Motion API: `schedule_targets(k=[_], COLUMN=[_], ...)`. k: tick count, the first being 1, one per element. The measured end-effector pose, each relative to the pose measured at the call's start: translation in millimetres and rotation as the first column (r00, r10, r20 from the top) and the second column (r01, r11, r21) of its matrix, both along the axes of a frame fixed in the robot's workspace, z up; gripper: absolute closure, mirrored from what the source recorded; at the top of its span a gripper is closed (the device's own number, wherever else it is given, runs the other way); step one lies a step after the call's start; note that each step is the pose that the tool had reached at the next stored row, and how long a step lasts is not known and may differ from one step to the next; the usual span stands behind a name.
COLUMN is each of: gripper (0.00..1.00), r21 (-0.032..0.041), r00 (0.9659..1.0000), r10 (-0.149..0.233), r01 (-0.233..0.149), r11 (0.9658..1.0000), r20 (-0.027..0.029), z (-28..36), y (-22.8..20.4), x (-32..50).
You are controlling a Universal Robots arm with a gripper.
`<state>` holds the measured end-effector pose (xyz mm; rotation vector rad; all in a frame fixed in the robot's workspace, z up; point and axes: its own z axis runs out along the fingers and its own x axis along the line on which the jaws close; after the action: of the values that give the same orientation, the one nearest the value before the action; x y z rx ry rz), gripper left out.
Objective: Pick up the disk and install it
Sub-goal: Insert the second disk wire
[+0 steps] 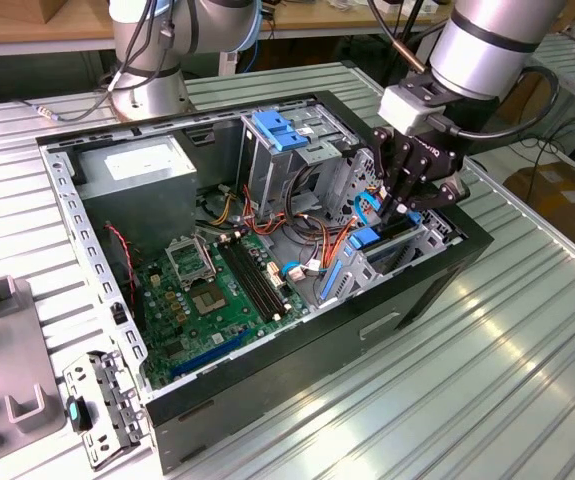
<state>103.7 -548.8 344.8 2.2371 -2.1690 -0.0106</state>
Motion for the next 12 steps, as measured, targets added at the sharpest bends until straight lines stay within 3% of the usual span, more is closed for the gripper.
schedule_targets(k=[5, 12], gripper=[0.84, 0.84], r21=[0.0004, 0.0013], r00=[1.0, 1.0], r10=[0.0, 0.0], r01=[0.0, 0.0], r11=[1.0, 1.0], r20=[0.0006, 0.0033], z=[3.7, 3.8], y=[0.0, -1.1], x=[0.0, 0.3])
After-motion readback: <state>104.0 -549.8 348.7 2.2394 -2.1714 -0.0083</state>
